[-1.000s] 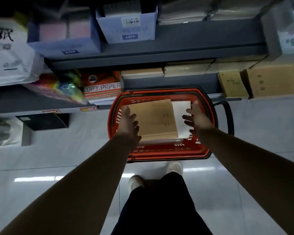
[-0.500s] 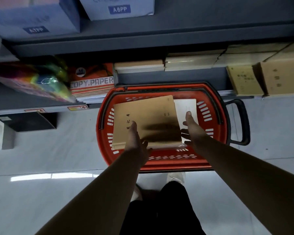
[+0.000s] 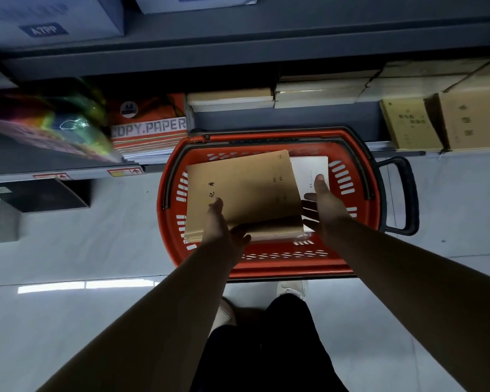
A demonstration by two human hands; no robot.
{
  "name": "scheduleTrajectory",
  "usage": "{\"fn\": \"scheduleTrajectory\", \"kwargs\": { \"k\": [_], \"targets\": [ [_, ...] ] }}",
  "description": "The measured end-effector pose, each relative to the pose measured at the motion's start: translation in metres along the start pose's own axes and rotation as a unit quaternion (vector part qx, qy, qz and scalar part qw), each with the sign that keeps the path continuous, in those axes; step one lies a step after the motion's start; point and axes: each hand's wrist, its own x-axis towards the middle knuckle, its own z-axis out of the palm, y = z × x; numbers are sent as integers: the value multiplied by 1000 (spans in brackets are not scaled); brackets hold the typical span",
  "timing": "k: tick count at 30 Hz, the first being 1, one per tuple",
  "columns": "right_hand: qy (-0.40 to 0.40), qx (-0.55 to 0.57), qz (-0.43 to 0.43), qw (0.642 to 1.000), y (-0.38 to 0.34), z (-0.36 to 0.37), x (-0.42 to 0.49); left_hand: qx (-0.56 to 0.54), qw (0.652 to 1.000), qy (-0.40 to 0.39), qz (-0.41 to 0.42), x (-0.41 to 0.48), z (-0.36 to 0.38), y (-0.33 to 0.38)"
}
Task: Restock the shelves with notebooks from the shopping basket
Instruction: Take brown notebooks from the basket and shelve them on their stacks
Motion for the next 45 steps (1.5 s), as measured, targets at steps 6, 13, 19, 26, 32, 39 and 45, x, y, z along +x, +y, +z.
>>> {"fn": "scheduleTrajectory", "kwargs": {
  "k": [6,13,19,26,32,39,45],
  "targets": [
    [20,-46,-40,998,-4,18,-1,12,998,36,59,-4,8,-3],
    [-87,-69,2,994,1,22,-17,15,998,-30,59,-24,18,0],
    [-178,-25,39,983,16,14,-36,78,991,-56,90,-48,24,3],
    [-87,35,-34,995,-12,-17,-53,72,990,-72,95,-89,14,12],
    [15,85,-57,995,-47,-46,-98,152,980,-66,110,-147,13,23],
    [-40,13,-99,994,-64,-67,-176,207,962,-84,159,-223,23,44],
    [-34,34,-151,987,-80,-72,-230,231,951,-109,174,-277,34,61]
  ]
}}
